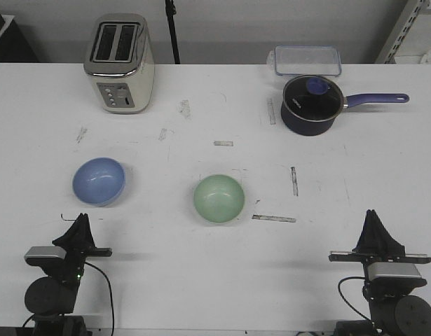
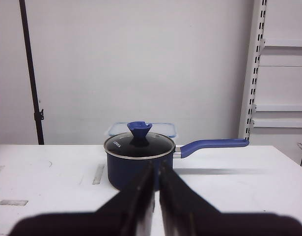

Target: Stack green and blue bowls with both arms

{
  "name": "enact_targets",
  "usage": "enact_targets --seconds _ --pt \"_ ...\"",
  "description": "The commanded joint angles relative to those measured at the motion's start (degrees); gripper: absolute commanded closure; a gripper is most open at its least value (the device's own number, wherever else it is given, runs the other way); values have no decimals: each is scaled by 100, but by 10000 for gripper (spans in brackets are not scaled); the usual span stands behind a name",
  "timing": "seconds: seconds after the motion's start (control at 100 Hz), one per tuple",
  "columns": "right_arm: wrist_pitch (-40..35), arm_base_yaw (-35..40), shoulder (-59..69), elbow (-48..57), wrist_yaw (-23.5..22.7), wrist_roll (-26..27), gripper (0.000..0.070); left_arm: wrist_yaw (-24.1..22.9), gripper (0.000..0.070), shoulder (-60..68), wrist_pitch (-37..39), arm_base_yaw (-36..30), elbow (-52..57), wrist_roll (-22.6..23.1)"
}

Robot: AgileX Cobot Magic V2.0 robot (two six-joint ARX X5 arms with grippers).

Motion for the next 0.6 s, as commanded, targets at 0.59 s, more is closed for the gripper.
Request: enact_targets --seconds 0.59 --pt "63 0 -13 15 4 -66 693 11 698 2855 -1578 4 3324 551"
